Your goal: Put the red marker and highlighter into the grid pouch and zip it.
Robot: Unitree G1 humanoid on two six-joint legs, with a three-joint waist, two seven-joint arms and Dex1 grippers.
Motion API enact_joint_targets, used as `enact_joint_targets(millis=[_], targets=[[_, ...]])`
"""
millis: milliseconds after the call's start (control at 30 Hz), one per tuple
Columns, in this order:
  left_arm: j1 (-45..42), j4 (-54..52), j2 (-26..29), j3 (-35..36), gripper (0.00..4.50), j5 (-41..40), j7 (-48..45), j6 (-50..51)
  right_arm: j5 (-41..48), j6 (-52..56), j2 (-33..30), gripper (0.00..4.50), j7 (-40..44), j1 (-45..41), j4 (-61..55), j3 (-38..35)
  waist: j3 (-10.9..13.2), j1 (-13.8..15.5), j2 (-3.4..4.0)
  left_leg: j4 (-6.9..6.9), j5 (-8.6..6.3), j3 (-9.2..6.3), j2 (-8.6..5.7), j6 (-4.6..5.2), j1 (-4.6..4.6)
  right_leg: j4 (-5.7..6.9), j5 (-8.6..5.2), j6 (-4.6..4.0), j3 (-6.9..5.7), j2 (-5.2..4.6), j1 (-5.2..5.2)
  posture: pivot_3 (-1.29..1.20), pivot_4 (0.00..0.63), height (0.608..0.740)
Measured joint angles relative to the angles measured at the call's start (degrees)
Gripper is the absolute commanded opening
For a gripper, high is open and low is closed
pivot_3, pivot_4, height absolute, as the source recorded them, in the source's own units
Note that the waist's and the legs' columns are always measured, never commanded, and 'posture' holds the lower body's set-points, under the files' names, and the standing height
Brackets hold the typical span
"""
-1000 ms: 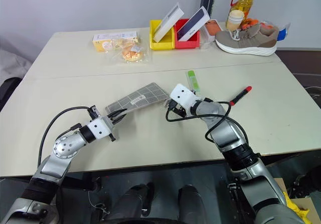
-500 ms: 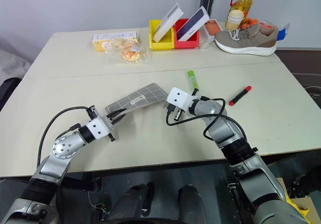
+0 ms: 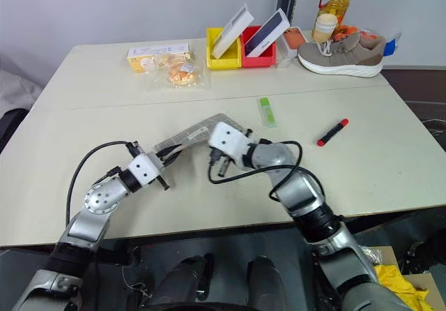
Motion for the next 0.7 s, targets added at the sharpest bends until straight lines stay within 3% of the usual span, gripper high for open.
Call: enact_joint_targets(millis=[267, 433, 567, 700], targets=[[-1.11, 0.01, -2.12, -0.58, 0.0, 0.01, 0.0, 2.03, 0.28, 2.54, 6.35, 0.04, -0.25, -3.76, -1.41, 5.41, -0.01, -0.04, -0.01, 0.02, 0.0, -0.02, -0.01, 0.0, 0.0, 0.01, 0.0, 0.01, -0.01, 0.02, -0.01, 0.0, 0.15, 0.74], [-1.29, 0.0, -3.56, -0.75, 0.0, -0.1, 0.56, 2.63, 0.4, 2.54, 6.05, 0.04, 0.8, -4.73, -1.41, 6.02, -0.01, 0.02, -0.02, 0.03, 0.0, -0.02, -0.03, 0.0, 0.0, 0.0, 0.0, 0.0, -0.02, 0.01, 0.01, 0.0, 0.15, 0.74], [-1.57, 0.0, -4.03, -0.76, 0.0, -0.16, 1.0, 3.68, 2.18, 3.81, 3.77, 1.27, 2.13, -4.61, -1.8, 5.14, -0.01, 0.0, -0.02, 0.03, 0.0, -0.02, -0.03, 0.0, 0.0, 0.01, 0.0, 0.01, -0.02, 0.0, 0.0, 0.0, 0.15, 0.74], [-1.54, -0.02, -3.85, -0.27, 0.0, -0.16, 1.5, 4.23, 3.89, 5.68, -1.02, 3.38, 2.15, -2.89, -3.28, 0.4, -0.02, 0.15, -0.03, 0.05, 0.0, -0.02, -0.04, 0.0, 0.0, 0.0, 0.0, 0.01, -0.02, 0.0, 0.03, 0.0, 0.15, 0.74]])
